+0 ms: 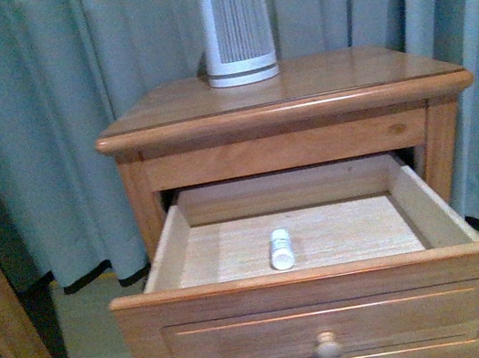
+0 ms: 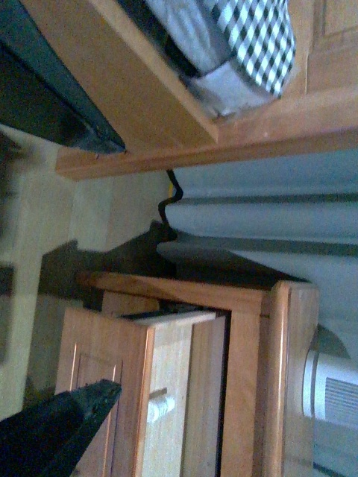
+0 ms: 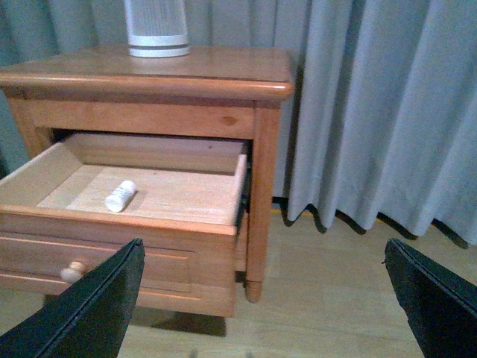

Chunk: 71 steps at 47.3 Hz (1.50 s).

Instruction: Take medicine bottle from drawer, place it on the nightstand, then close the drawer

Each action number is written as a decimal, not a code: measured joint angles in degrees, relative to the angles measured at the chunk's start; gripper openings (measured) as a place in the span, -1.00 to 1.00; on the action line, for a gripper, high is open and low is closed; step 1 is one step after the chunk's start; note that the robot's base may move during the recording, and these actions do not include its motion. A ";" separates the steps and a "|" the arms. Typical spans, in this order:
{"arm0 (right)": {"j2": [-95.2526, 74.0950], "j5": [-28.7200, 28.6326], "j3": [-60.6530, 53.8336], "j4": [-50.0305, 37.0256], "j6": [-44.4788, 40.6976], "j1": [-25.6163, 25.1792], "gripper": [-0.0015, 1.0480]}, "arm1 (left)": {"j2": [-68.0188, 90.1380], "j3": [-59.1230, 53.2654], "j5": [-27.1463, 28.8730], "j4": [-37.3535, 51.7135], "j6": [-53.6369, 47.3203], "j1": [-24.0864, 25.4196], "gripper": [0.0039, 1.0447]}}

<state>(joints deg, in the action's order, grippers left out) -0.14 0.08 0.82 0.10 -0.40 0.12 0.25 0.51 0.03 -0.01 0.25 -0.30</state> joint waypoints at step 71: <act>-128.56 14.75 83.27 -3.15 14.62 14.88 0.87 | -0.07 0.00 0.15 -0.04 0.02 0.00 0.87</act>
<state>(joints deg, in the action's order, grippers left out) -128.70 14.83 84.09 -3.05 14.22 15.00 0.19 0.51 0.19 -0.05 0.27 -0.30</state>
